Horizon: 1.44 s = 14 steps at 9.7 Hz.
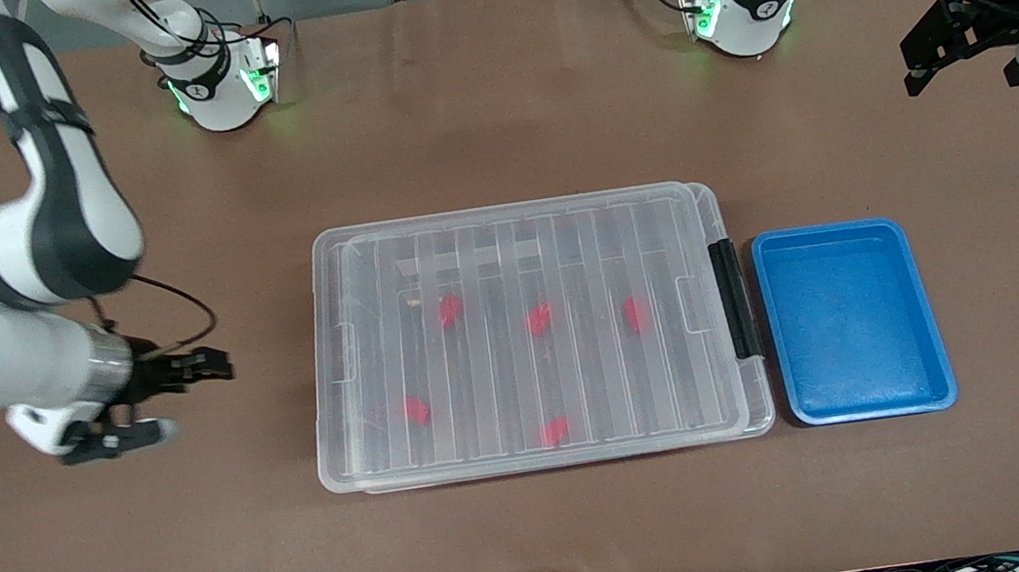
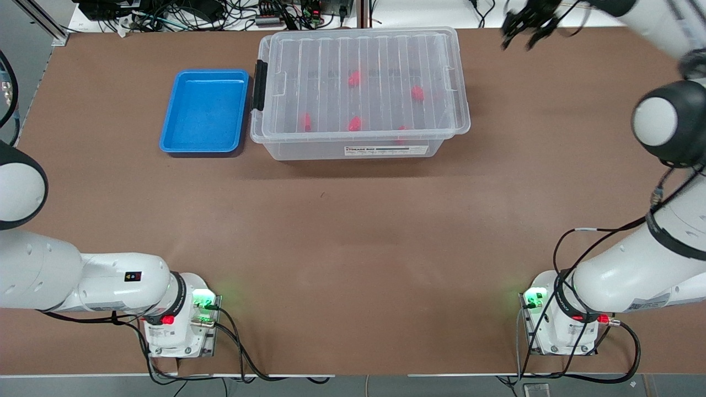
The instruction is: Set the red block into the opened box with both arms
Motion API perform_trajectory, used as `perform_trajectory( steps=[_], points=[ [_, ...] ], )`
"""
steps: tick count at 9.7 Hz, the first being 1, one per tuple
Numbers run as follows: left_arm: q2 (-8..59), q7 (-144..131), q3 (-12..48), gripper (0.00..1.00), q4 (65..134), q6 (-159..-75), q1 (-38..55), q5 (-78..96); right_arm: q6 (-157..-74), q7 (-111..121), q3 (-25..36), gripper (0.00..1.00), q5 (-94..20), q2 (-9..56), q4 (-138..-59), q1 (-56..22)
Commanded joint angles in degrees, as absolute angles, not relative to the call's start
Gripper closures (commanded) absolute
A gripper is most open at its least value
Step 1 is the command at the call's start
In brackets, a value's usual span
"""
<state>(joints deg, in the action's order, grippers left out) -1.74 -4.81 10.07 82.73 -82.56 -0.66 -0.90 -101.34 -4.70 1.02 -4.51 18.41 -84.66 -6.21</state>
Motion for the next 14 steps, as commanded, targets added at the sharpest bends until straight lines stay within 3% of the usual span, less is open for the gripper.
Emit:
perform_trajectory(
  steps=[1, 5, 7, 10, 14],
  points=[
    [-1.67, -4.57, 9.76, 0.0, 84.73, -82.97, -0.79, -0.35, -98.28, -7.49, 4.45, 0.0, -1.76, 9.7, -86.4, -5.36],
    [-1.32, -3.96, 9.84, 0.0, 84.46, -82.97, -0.7, 0.26, -82.21, 5.62, 12.81, 0.0, -1.58, 2.29, -81.84, -5.36],
    [-0.88, -3.87, 9.84, 0.0, 84.38, -82.97, -0.79, 1.05, -82.44, 5.36, 13.36, 0.0, -1.06, 2.37, -81.83, -4.32],
    [-0.44, -3.95, 9.76, 0.0, 83.94, -82.97, -0.88, 0.7, -82.62, 5.45, 7.58, 0.0, -1.14, 2.37, -82.0, 1.83],
    [-0.26, -4.22, 9.76, 0.0, 83.67, -82.97, -0.7, 0.09, -82.88, 5.45, 7.73, 0.0, -0.97, 2.29, -82.09, 1.14]
  ],
)
